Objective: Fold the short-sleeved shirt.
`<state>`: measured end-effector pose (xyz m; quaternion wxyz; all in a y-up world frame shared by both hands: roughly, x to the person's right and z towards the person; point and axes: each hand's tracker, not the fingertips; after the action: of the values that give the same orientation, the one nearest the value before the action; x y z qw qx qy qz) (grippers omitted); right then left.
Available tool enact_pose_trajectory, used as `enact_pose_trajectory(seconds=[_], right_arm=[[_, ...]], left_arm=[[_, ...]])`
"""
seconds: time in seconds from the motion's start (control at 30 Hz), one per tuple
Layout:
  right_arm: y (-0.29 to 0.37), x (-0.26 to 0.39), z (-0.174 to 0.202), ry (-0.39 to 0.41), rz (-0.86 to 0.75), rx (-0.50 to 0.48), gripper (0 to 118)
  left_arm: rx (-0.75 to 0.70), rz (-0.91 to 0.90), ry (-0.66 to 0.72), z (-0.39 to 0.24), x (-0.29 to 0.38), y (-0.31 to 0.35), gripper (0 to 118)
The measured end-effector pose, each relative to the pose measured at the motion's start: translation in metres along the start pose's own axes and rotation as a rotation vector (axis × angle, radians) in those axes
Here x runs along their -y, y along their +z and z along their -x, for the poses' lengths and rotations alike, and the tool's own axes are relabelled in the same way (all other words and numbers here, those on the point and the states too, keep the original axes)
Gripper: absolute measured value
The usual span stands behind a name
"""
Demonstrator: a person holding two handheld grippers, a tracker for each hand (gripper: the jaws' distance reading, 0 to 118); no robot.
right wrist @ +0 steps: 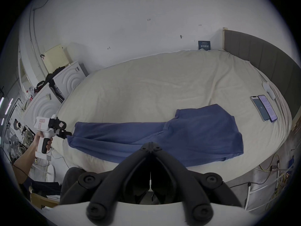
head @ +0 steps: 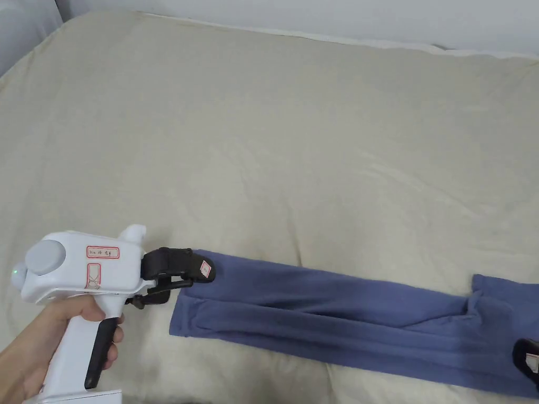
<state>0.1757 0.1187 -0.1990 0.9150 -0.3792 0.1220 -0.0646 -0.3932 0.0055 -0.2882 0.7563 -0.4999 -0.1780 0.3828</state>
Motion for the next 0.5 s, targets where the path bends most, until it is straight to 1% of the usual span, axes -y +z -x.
enact_pose_trajectory(seconds=[0.03,0.13,0.23,0.33,0.43,0.47,0.5], right_arm=[[-0.001,0.001,0.002,0.002,0.003,0.009,1],[-0.001,0.004,0.007,0.000,0.017,-0.006,1],[-0.005,0.007,0.009,0.007,0.021,-0.007,1],[-0.005,0.010,0.009,-0.004,0.029,-0.004,1],[-0.007,0.012,0.006,-0.025,0.035,-0.025,1],[-0.008,0.013,0.006,-0.030,0.034,-0.024,1],[-0.008,0.013,0.006,-0.033,0.034,-0.021,1]], left_arm=[[0.045,0.029,0.024,0.005,-0.001,-0.007,118],[0.153,0.024,0.001,0.011,-0.010,-0.012,118],[0.291,0.108,0.073,0.021,-0.014,-0.030,118],[0.285,0.093,0.027,0.017,-0.015,-0.035,118],[0.279,0.094,0.023,0.016,-0.015,-0.032,118],[0.275,0.094,0.018,0.014,-0.014,-0.032,115],[0.264,0.093,0.008,0.011,-0.013,-0.031,99]])
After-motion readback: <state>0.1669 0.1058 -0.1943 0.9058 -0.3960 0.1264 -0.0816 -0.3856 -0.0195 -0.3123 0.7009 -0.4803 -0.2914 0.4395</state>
